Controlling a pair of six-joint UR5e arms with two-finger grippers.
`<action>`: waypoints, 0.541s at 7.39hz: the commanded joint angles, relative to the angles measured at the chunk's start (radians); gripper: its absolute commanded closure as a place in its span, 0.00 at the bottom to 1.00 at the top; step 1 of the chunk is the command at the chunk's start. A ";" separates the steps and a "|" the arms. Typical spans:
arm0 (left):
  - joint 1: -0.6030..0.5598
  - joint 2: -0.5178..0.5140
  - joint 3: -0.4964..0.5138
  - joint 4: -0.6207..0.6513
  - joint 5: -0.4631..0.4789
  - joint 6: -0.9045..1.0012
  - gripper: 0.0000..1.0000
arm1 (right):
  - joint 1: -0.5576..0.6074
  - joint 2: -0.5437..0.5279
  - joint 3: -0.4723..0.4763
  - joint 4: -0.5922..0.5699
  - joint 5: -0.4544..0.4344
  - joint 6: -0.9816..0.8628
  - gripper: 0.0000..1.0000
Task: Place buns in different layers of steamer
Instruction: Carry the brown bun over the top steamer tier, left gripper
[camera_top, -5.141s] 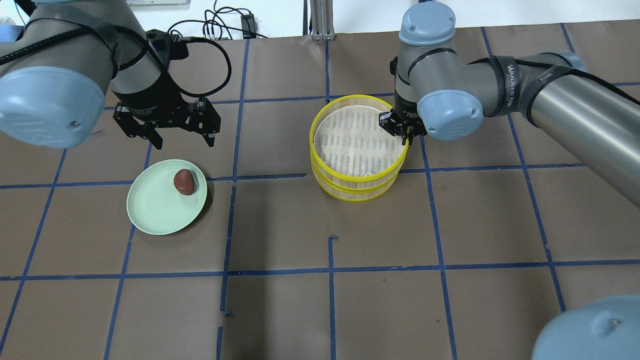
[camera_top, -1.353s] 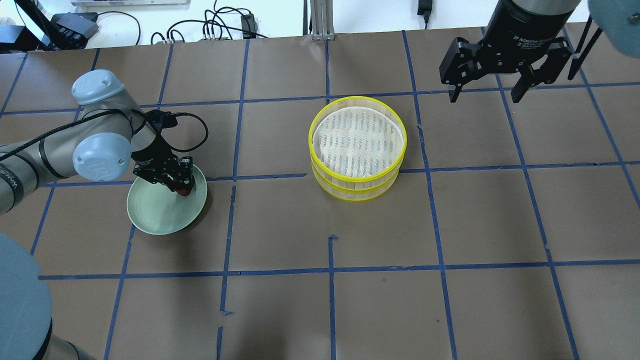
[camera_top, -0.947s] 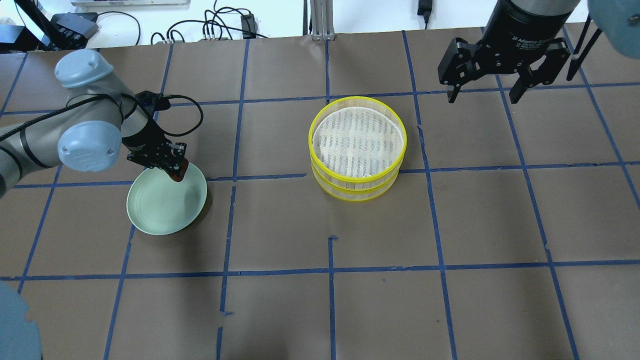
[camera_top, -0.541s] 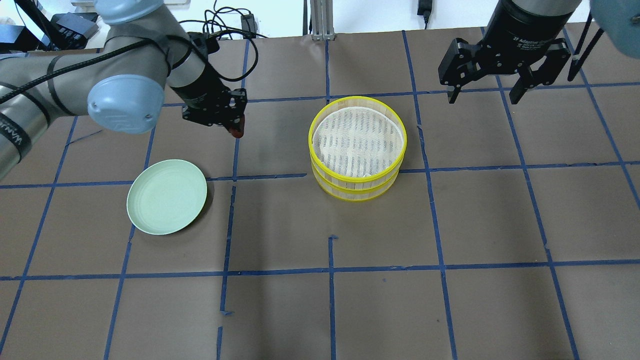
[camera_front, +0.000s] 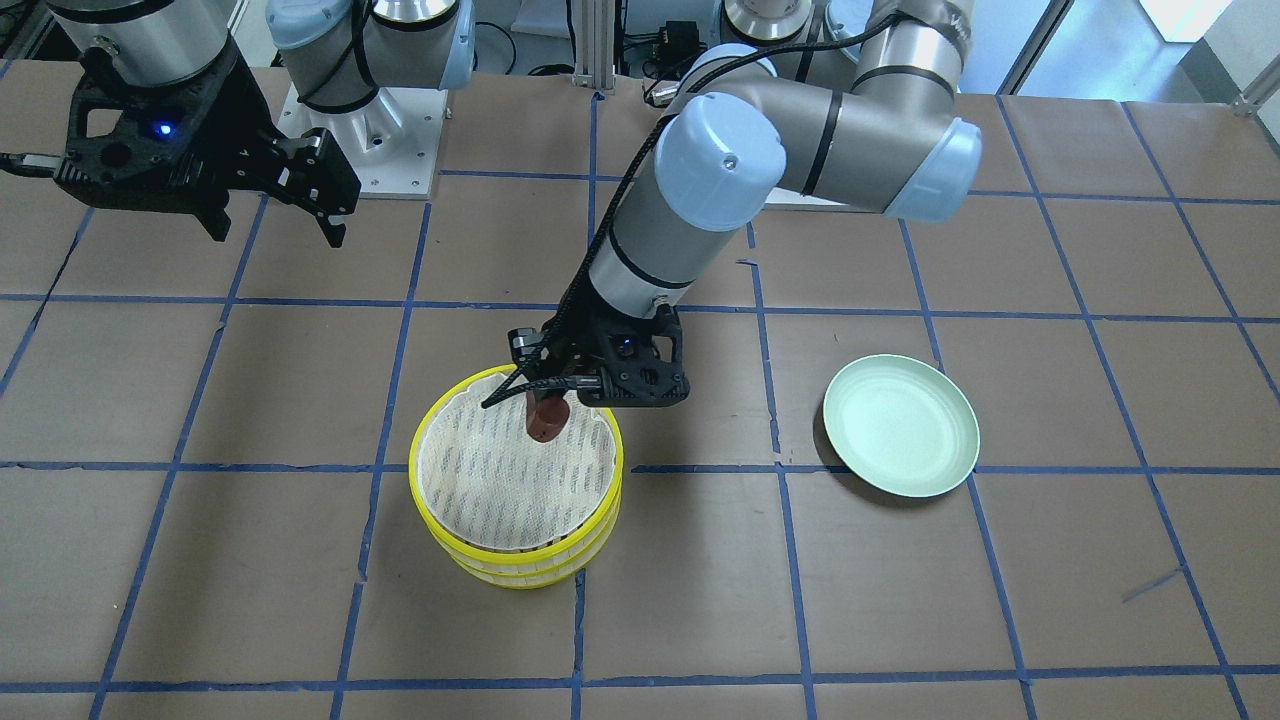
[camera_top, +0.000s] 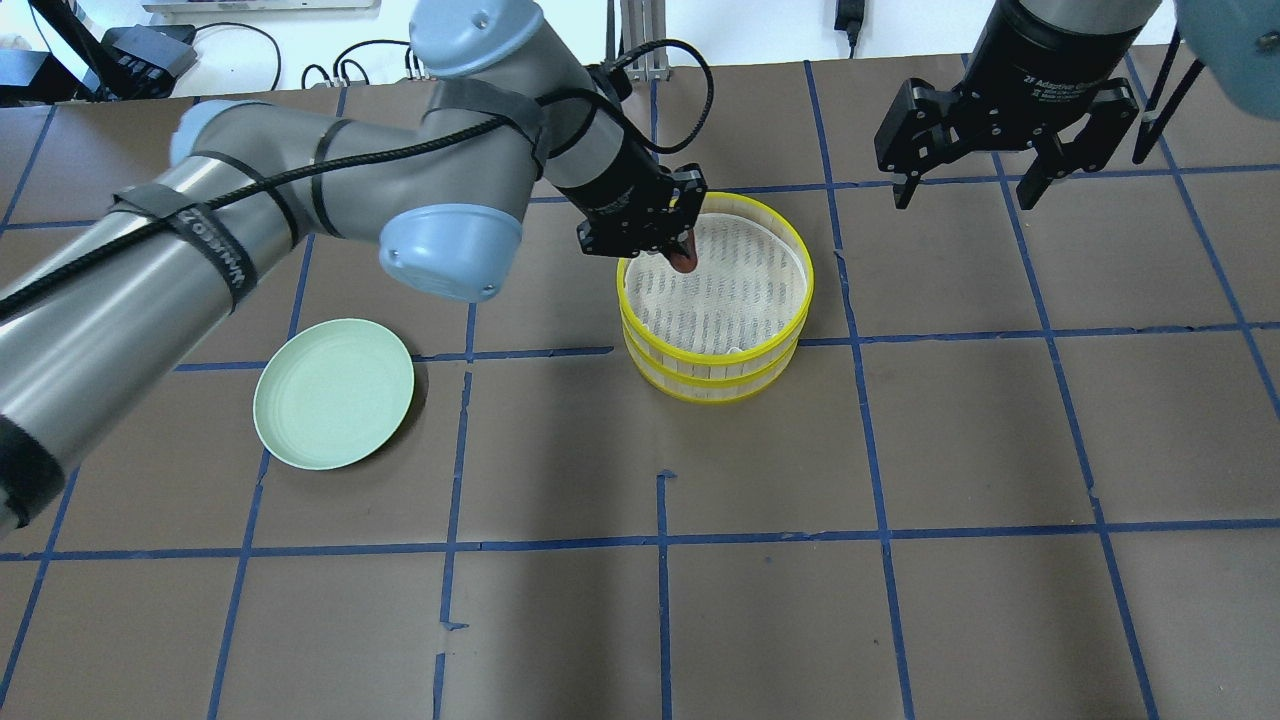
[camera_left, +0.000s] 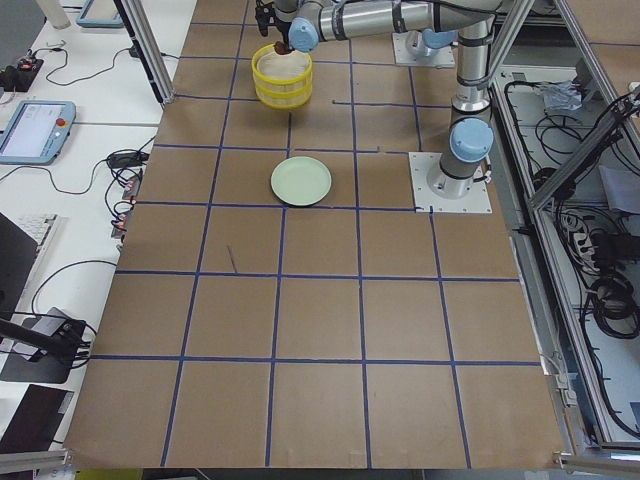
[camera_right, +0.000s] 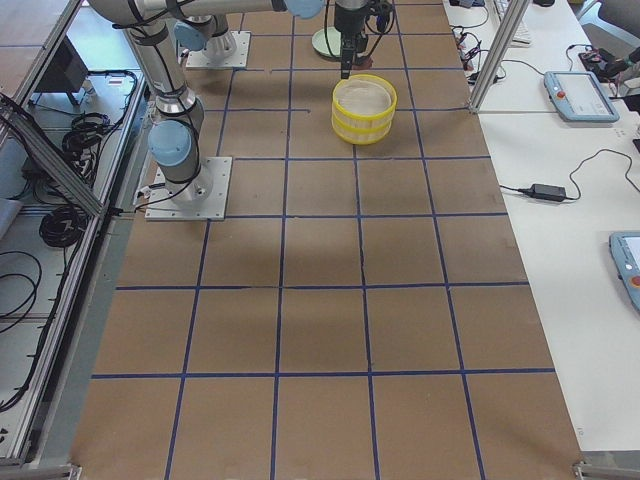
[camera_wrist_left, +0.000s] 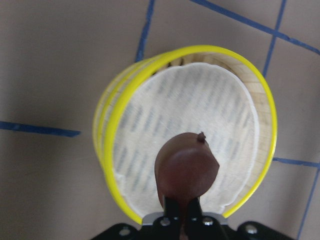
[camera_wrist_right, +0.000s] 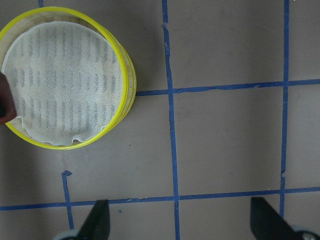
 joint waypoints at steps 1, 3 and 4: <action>-0.023 -0.084 0.001 0.115 0.005 -0.020 0.74 | 0.000 0.000 -0.002 0.000 0.000 -0.001 0.00; -0.023 -0.105 0.001 0.133 0.054 -0.017 0.40 | 0.000 0.000 -0.002 0.000 -0.001 -0.001 0.00; -0.023 -0.105 0.001 0.132 0.053 -0.020 0.33 | -0.002 0.000 -0.002 0.000 0.000 -0.001 0.00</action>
